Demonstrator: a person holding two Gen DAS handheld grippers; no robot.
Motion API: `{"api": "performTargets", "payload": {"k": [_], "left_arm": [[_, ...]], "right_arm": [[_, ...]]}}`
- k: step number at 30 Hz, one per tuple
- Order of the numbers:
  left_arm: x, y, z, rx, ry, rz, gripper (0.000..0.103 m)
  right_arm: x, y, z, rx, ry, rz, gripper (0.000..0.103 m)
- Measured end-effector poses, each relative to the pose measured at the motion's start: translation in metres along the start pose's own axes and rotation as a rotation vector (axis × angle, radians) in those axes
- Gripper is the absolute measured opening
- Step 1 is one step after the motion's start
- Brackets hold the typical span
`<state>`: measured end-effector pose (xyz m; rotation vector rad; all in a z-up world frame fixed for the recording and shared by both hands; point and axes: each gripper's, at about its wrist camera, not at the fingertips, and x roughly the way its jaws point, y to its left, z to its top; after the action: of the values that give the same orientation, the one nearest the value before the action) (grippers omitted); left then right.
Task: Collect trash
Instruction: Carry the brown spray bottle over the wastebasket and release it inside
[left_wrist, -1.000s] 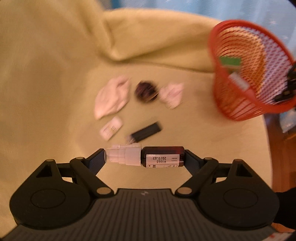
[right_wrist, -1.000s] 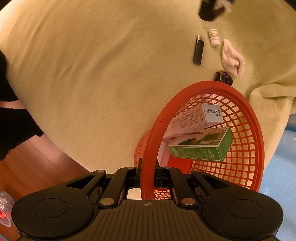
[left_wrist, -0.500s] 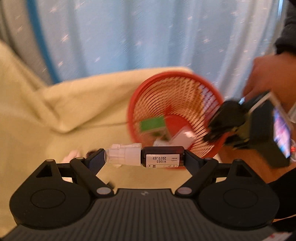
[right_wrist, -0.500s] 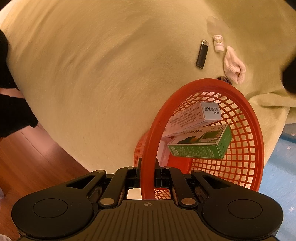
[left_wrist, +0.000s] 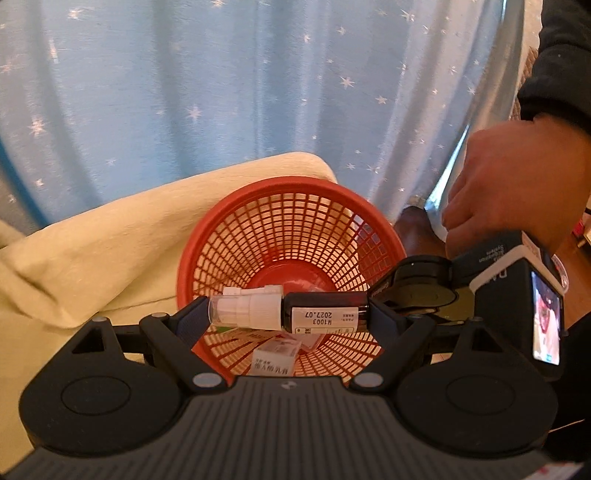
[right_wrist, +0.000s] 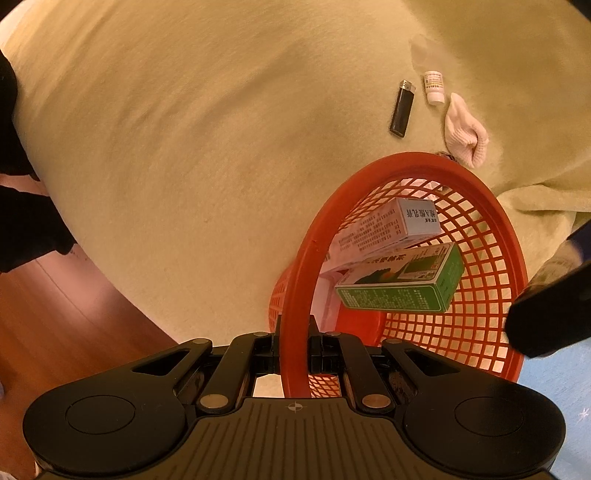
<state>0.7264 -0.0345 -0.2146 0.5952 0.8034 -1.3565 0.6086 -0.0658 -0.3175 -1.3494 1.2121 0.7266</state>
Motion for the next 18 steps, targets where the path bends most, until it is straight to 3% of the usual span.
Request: {"api": "performTargets", "payload": {"k": [3,18], "left_arm": [[0.006,0.001,0.002,0.01,-0.003,-0.012,0.087],[-0.013,0.017,-0.026,-0.093,0.007,0.131,0.088]], "right_arm": [[0.0,-0.001,-0.001,0.006,-0.003,0.001,0.003],[0.0,-0.003,-0.002,0.012,-0.005,0.001,0.003]]}}
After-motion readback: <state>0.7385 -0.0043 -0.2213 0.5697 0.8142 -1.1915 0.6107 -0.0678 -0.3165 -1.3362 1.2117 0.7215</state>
